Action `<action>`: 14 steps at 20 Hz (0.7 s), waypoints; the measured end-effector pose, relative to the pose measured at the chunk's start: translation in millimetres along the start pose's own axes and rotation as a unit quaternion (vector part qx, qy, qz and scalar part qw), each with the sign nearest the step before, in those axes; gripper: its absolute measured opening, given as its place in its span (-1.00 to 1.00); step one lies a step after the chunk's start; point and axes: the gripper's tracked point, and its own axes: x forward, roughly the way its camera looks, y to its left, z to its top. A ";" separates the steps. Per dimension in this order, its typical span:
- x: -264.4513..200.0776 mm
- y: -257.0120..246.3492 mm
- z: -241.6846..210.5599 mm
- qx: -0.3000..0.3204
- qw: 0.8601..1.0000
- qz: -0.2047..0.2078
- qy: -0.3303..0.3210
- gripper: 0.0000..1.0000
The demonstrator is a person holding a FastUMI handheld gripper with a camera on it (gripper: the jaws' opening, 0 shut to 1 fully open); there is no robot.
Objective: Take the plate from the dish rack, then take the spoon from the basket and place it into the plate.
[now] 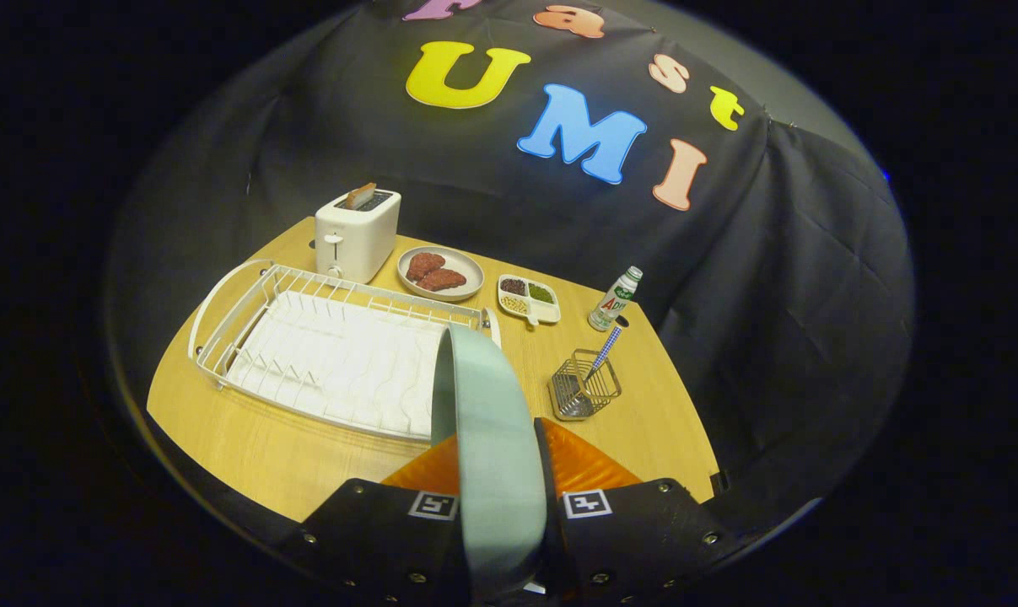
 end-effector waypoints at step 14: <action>55.5 49.6 -111.0 0.182 0.952 0.239 0.057 -0.39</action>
